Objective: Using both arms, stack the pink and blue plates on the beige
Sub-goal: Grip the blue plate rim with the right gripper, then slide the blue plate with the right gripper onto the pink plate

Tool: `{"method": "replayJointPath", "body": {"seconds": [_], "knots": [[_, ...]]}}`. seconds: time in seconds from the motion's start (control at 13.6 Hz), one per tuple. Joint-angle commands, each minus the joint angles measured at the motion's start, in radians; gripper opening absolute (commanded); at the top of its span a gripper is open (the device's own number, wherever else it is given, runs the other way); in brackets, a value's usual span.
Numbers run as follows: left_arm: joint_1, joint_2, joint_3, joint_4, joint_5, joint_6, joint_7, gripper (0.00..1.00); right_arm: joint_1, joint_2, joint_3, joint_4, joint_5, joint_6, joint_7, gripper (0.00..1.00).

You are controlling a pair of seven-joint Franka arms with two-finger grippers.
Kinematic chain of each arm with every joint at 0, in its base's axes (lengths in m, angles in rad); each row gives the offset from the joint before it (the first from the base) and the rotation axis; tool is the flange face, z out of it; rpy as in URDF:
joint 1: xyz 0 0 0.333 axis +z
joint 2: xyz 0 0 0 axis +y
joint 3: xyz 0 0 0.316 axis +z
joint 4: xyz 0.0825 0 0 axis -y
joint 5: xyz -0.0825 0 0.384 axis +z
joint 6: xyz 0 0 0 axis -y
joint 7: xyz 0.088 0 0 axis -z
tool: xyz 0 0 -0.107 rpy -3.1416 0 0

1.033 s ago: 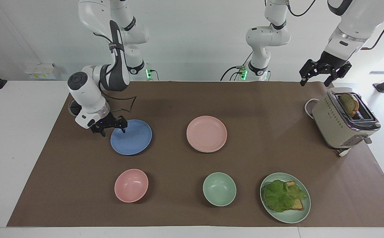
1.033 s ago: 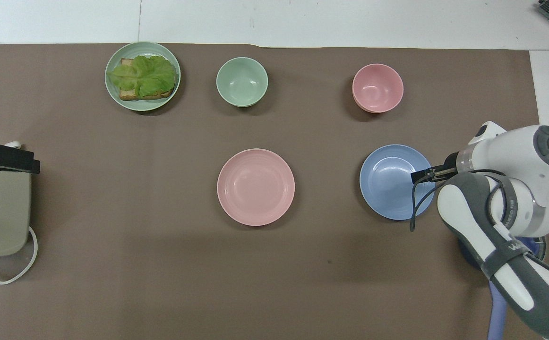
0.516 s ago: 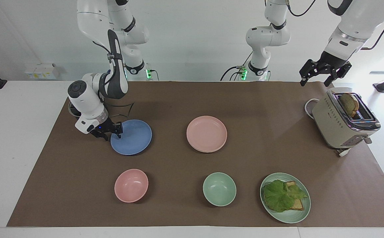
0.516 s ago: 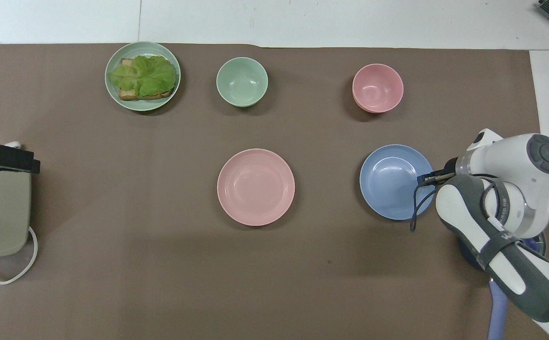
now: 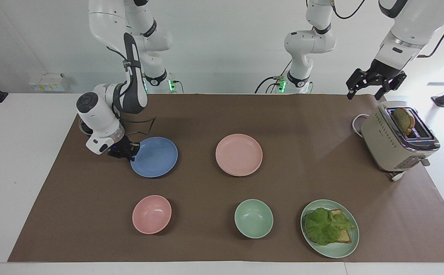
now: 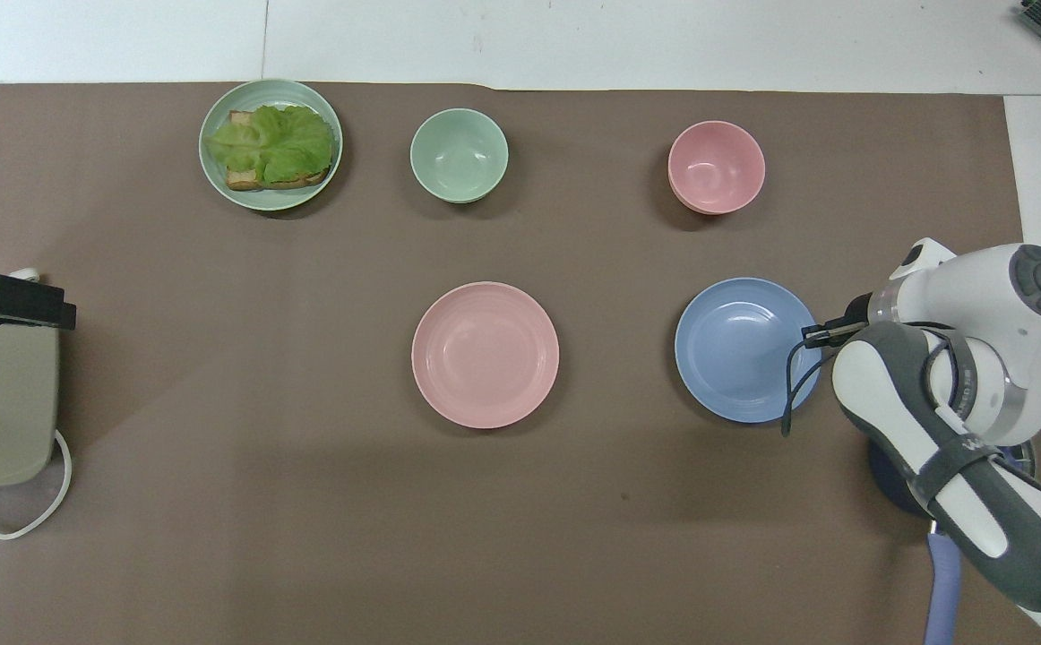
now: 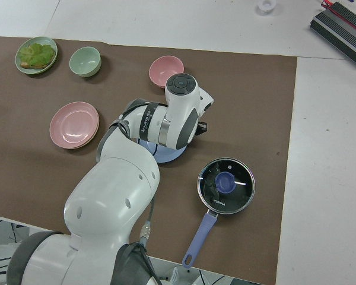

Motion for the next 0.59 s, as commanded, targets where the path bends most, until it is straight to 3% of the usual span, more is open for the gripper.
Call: {"method": "replayJointPath", "body": {"seconds": [0.0, 0.22, 0.52], "knots": [[0.008, -0.01, -0.005, -0.005, 0.017, -0.009, 0.012, 1.0, 0.004, -0.052, 0.005, 0.035, 0.014, -0.096, 0.022, 0.0], [0.008, -0.01, -0.005, -0.005, 0.017, -0.009, 0.012, 1.0, 0.05, -0.137, 0.006, 0.043, 0.014, -0.152, 0.123, 0.0], [0.008, -0.01, -0.005, -0.006, 0.017, -0.009, 0.012, 1.0, 0.148, -0.151, 0.006, 0.115, 0.014, -0.248, 0.31, 0.0]]}}
